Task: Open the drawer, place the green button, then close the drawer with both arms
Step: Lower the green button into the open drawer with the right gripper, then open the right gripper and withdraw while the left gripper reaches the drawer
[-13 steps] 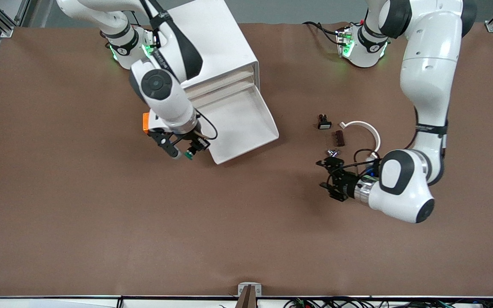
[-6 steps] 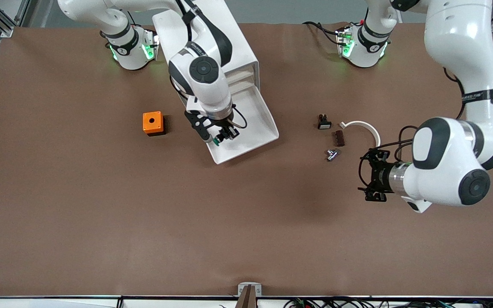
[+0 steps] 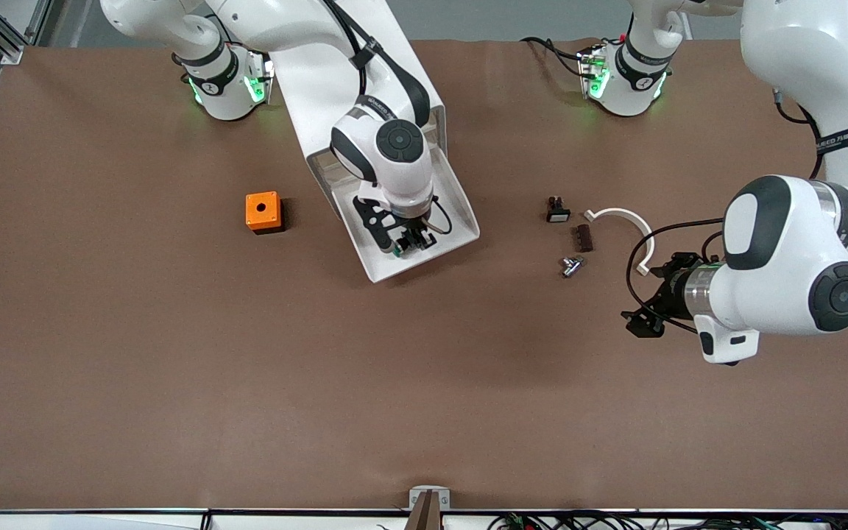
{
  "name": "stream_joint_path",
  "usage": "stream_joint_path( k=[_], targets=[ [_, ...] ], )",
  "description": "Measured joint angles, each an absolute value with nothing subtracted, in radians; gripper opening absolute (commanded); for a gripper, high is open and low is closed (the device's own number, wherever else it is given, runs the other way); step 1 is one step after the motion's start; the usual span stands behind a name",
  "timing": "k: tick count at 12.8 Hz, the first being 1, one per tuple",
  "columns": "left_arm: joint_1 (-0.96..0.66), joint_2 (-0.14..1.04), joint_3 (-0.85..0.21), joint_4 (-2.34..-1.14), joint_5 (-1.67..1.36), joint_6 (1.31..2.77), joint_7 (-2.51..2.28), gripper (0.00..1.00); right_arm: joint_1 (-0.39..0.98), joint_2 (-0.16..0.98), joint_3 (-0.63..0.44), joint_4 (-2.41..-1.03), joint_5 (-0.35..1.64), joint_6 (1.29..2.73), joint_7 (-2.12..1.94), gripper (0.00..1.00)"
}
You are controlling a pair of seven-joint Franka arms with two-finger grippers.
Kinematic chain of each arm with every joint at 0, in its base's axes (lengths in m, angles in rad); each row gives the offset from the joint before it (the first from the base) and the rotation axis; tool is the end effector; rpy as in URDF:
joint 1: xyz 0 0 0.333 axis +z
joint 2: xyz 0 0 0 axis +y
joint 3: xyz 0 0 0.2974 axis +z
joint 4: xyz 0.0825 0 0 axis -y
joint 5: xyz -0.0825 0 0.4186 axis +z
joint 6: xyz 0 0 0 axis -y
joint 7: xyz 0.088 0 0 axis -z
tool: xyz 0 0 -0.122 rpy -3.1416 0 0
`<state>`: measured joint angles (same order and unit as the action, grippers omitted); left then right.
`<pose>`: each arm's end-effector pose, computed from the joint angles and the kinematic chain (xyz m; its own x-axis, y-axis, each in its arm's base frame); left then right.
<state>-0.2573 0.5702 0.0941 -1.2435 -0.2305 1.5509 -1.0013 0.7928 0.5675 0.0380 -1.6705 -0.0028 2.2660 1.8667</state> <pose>0.6935 -0.1560 0.3806 0.6151 0.7356 -0.2837 0.7372 -0.6642 -0.1238 0.4740 0.5161 0.2260 0.5060 -0.8622 -0.0257 -0.8625 -0.5055 -0.0218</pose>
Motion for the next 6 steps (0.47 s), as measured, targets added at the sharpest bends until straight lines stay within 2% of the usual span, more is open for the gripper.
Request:
stream_joint_path(
  k=[1, 2, 3, 6],
  targets=[
    [-0.262, 0.570, 0.092, -1.249, -0.220, 1.551, -0.932, 1.00, 0.793, 0.570, 0.038, -1.663, -0.002, 2.264, 1.871, 0.00],
    [-0.267, 0.570, 0.089, -1.257, -0.215, 1.551, -0.854, 1.00, 0.794, 0.570, 0.038, -1.657, -0.002, 2.262, 1.879, 0.54],
    [-0.273, 0.570, 0.085, -1.268, -0.214, 1.551, -0.789, 1.00, 0.799, 0.570, 0.038, -1.654, -0.002, 2.262, 1.893, 1.00],
    [-0.328, 0.573, 0.069, -1.316, -0.214, 1.591, -0.710, 1.00, 0.816, 0.570, 0.038, -1.645, -0.003, 2.253, 1.911, 1.00]
  ],
)
